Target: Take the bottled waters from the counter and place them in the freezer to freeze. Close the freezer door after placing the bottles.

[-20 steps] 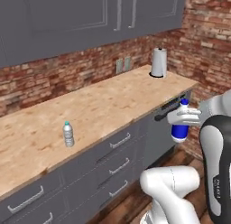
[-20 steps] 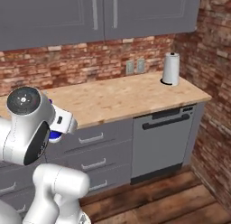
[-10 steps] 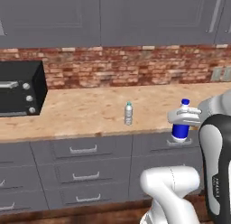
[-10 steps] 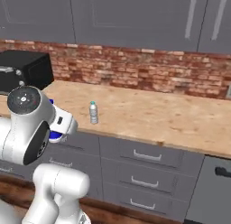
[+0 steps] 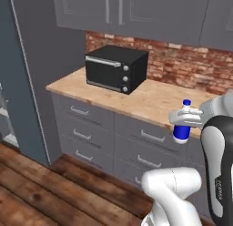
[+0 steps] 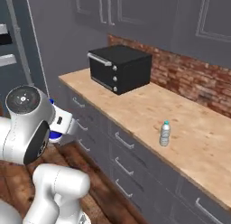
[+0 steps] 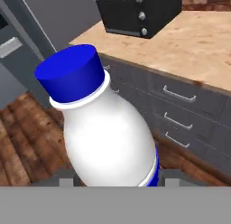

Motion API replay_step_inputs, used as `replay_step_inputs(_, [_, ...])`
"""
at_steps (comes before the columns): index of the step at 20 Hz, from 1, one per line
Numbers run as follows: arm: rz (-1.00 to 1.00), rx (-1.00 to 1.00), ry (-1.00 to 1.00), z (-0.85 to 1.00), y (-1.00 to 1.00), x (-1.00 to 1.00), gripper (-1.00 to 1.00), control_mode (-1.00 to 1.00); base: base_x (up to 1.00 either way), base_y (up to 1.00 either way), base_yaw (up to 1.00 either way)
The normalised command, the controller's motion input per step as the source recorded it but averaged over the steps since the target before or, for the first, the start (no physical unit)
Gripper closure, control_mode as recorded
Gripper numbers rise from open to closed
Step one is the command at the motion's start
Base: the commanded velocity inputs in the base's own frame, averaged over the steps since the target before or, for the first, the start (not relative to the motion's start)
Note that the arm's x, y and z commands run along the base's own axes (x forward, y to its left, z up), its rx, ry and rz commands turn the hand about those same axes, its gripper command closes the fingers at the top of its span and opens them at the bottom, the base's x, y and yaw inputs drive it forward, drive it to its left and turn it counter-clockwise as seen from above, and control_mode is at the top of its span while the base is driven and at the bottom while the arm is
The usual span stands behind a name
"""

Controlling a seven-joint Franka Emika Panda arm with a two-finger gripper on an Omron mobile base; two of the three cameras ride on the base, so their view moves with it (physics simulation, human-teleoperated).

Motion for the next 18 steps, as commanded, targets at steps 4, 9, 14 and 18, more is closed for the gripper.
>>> replay_step_inputs(4, [0.0, 0.0, 0.0, 0.0, 0.0, 0.0, 1.0, 1.0, 0.01, 0.23, 0.84])
replay_step_inputs(9, [0.0, 0.0, 0.0, 0.0, 0.0, 0.0, 1.0, 1.0, 0.73, 0.81, 0.41])
replay_step_inputs(14, [0.0, 0.0, 0.0, 0.0, 0.0, 0.0, 1.0, 1.0, 0.74, 0.94, 0.08])
replay_step_inputs(18, [0.0, 0.0, 0.0, 0.0, 0.0, 0.0, 1.0, 1.0, 0.72, 0.94, -0.15])
